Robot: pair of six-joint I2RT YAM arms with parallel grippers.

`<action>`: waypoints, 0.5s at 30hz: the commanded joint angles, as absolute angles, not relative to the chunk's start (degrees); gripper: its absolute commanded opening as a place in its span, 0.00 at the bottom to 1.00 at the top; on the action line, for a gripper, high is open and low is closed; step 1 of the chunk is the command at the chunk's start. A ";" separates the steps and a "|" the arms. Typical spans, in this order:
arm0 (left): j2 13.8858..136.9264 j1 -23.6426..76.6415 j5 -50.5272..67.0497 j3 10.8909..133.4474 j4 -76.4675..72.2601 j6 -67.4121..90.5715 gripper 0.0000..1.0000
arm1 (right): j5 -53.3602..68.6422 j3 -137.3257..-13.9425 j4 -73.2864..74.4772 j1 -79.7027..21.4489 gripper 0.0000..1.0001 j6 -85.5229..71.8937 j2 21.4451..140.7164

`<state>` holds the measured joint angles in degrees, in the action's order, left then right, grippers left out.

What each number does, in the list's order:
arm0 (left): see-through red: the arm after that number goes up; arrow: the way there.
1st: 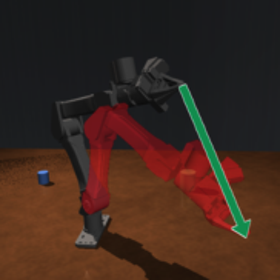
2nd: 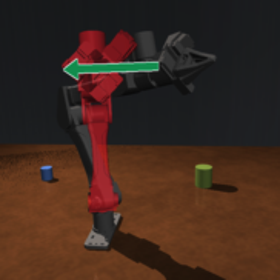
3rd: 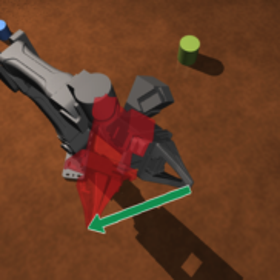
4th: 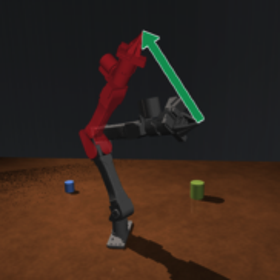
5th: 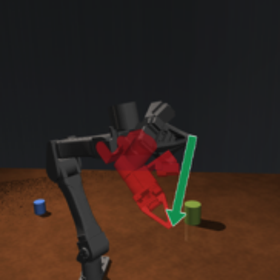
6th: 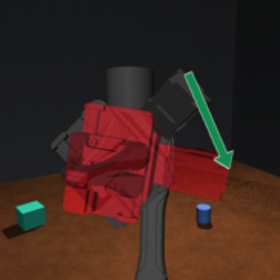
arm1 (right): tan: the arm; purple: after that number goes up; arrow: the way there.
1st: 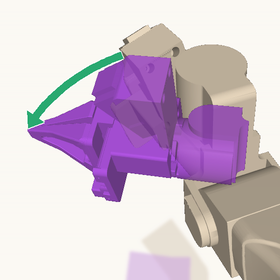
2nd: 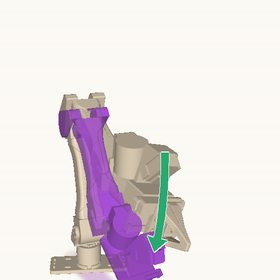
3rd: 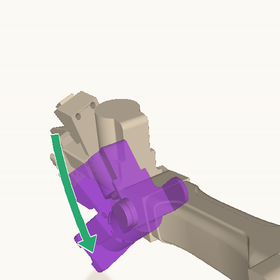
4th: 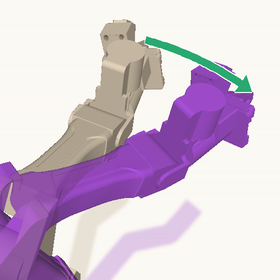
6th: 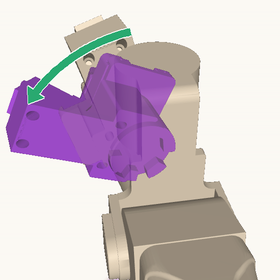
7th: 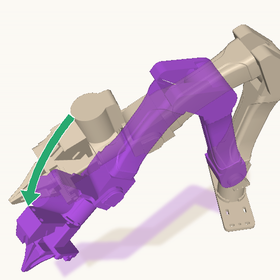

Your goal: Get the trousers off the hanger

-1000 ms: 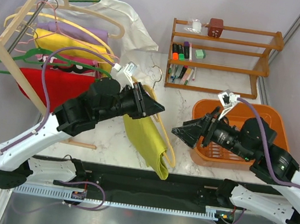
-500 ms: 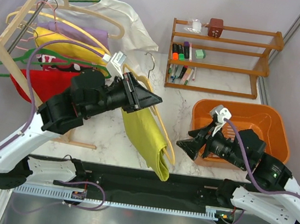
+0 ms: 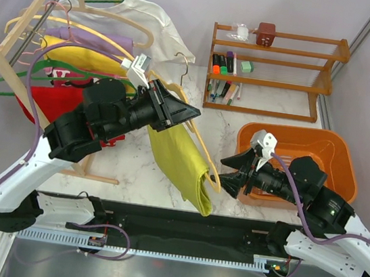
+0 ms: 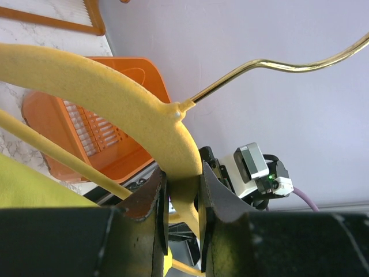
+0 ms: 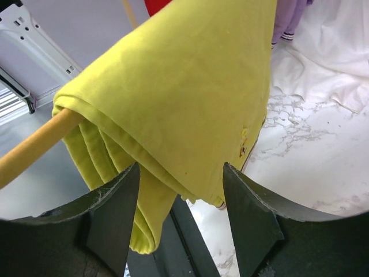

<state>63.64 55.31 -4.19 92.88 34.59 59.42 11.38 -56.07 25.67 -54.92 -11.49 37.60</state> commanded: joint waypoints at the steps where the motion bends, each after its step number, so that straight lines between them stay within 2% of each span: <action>1: 62.84 55.02 -4.83 97.65 25.05 62.23 0.02 | 15.46 -56.69 19.09 -55.11 0.65 -9.23 39.02; 10: 62.67 55.02 -4.13 97.47 24.35 63.54 0.02 | 15.19 -54.67 13.10 -55.02 0.50 -12.57 38.76; 15: 62.67 54.93 -4.57 97.56 24.08 63.37 0.02 | 16.08 -55.28 14.41 -55.11 0.56 -14.15 37.62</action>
